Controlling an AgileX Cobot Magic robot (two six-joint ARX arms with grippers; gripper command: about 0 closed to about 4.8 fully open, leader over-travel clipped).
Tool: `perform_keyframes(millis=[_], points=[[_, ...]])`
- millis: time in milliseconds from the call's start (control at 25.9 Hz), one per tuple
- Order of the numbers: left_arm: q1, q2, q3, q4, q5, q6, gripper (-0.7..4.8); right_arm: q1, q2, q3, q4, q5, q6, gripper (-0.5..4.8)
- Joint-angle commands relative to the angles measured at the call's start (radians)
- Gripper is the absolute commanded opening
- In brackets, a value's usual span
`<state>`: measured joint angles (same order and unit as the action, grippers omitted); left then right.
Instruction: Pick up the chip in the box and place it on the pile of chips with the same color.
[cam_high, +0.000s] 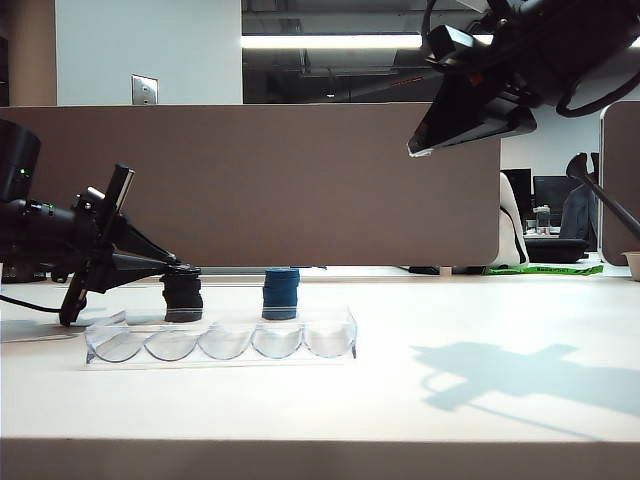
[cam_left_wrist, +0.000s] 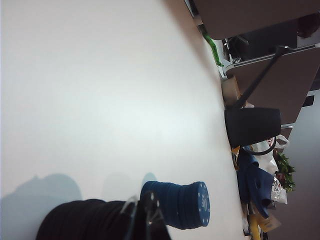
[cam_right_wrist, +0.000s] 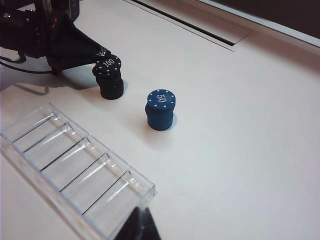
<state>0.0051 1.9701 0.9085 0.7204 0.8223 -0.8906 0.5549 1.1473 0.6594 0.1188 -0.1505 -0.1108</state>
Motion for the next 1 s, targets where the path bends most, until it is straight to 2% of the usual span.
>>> perform_keyframes(millis=[39, 154, 270, 733, 811, 888, 1004], points=[[0.002, -0.003, 0.001, 0.008, 0.010, 0.001, 0.36, 0.001, -0.003, 0.004, 0.019, 0.002, -0.002, -0.05], [0.003, -0.003, 0.001, 0.015, 0.012, 0.000, 0.40, 0.001, -0.003, 0.005, 0.019, 0.002, -0.002, -0.05], [0.003, -0.004, 0.001, 0.023, 0.012, 0.000, 0.72, 0.001, -0.003, 0.004, 0.019, 0.002, -0.002, -0.05], [0.077, -0.004, 0.001, 0.026, 0.081, -0.007, 0.72, 0.001, -0.003, 0.005, 0.020, 0.002, -0.002, -0.05], [0.090, -0.004, 0.001, 0.069, 0.099, -0.004, 0.61, 0.000, -0.003, 0.005, 0.021, 0.003, -0.003, -0.05], [0.090, -0.004, 0.001, 0.132, 0.103, -0.003, 0.17, -0.001, -0.003, 0.005, 0.021, 0.014, -0.003, -0.05], [0.090, -0.006, 0.001, 0.332, 0.078, -0.007, -0.03, -0.001, -0.003, 0.005, 0.041, 0.133, -0.002, -0.05]])
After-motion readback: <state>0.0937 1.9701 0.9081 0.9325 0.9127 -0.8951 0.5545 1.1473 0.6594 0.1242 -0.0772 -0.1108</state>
